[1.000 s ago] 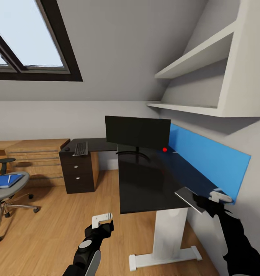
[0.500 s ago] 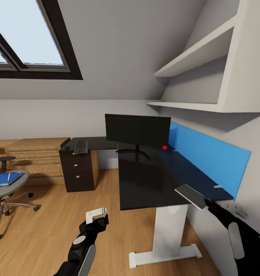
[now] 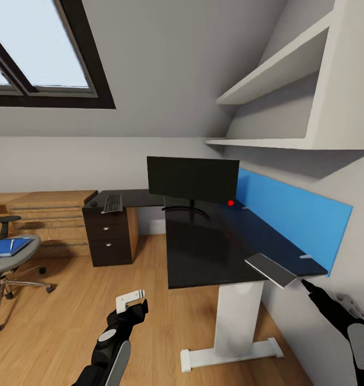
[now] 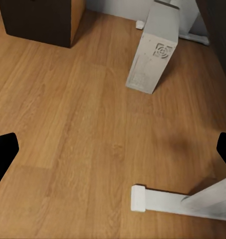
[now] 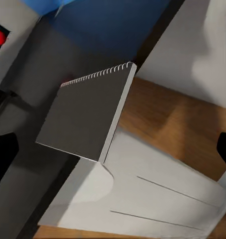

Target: In the bedroom, organize the workspace by keeping the computer under the desk, ensuring the monitor is on the desk, placing the keyboard on the desk next to the monitor, placing the mouse on the desk next to the keyboard, moving the folder from the swivel chair onto the desk next to the mouse, stacking the notebook on top of the folder with the pen on top of the notebook, and positioning the swivel chair next to the desk.

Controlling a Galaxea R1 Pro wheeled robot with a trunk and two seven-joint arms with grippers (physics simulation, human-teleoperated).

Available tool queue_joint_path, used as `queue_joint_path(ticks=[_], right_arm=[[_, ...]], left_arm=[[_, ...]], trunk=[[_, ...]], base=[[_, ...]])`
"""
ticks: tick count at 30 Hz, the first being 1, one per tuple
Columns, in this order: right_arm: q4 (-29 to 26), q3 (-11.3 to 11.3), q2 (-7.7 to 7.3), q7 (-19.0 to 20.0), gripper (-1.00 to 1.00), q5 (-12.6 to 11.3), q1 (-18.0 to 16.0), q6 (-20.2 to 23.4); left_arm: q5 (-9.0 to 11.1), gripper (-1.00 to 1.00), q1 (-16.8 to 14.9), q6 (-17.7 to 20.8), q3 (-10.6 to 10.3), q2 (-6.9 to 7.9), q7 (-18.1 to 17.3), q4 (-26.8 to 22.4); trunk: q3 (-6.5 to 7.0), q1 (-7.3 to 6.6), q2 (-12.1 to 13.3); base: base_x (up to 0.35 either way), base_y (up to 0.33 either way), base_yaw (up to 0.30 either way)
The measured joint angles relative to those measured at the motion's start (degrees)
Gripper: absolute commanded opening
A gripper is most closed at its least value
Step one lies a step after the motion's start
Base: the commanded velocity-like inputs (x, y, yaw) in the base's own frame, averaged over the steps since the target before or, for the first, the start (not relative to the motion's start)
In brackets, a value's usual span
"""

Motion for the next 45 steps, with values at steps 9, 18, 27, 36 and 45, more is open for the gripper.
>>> queue_joint_path(ticks=[9,18,27,36,45], right_arm=[[5.9,-0.4,-3.66,1.2,1.00,-9.9,0.0,4.8],[6.9,-0.5,-4.65,1.5,1.00,-16.7,0.0,10.6],[7.0,-0.5,-4.28,1.8,1.00,-19.0,-0.1,9.1],[7.1,-0.3,-4.37,1.6,1.00,-31.8,-0.2,9.1],[7.5,-0.3,-4.38,1.5,1.00,-36.0,-0.2,10.6]], left_arm=[[0.0,1.00,0.0,0.0,0.1,0.00,0.0,0.0],[0.0,1.00,0.0,0.0,0.1,-0.04,0.0,0.1],[0.1,1.00,0.0,0.0,0.1,-0.07,-0.1,0.2],[0.1,1.00,0.0,0.0,0.0,-0.09,-0.1,0.3],[-0.1,1.00,0.0,-0.1,-0.4,-0.01,-0.3,1.0]], trunk=[[-1.62,1.98,-3.6],[-3.23,3.95,-7.2],[-4.85,5.93,-10.8],[-5.75,7.04,-12.9],[-5.75,7.03,-12.9]], base=[[0.000,0.000,0.000],[0.000,0.000,0.000],[0.000,0.000,0.000],[0.000,0.000,0.000],[0.016,0.000,0.000]])
